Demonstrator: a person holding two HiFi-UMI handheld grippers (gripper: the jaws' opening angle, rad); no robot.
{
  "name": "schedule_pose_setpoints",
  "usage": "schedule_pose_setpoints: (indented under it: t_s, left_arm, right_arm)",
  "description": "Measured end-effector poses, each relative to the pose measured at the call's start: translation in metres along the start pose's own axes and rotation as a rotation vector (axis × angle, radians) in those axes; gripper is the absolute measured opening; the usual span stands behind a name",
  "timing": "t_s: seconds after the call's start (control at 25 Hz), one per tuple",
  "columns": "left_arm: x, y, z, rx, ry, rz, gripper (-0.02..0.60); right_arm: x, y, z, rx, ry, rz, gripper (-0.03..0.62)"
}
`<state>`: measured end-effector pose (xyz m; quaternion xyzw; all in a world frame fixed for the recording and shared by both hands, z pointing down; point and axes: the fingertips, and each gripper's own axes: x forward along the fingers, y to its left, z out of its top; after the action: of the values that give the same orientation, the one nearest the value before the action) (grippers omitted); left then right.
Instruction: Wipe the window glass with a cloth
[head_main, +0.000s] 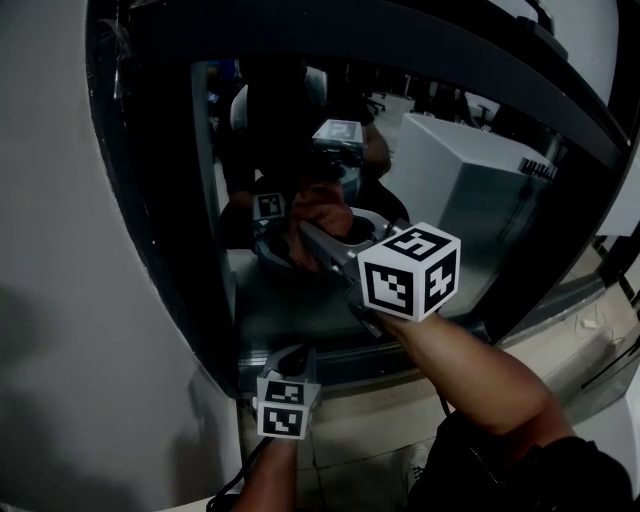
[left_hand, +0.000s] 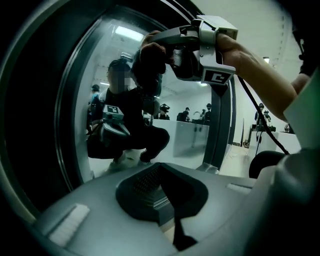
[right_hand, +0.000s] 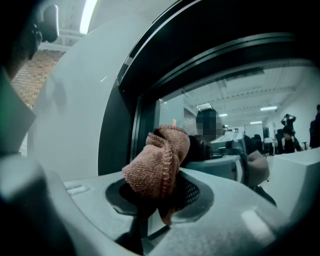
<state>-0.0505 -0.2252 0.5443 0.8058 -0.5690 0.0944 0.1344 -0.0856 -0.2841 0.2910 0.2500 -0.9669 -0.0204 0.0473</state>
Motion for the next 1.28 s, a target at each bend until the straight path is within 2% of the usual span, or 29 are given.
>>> schedule_pose_setpoints:
  t_s: [0.56, 1.28]
  left_arm:
    - [0.008, -0.003, -0.004, 0.007, 0.015, -0.012, 0.017]
    - [0.018, -0.009, -0.009, -0.01, 0.036, -0.036, 0.017]
  right_arm:
    - [-0.059, -0.062, -0.004, 0.02, 0.0, -0.096, 0.106]
    - [-0.147, -0.147, -0.011, 0.045, 0.002, -0.299, 0.107]
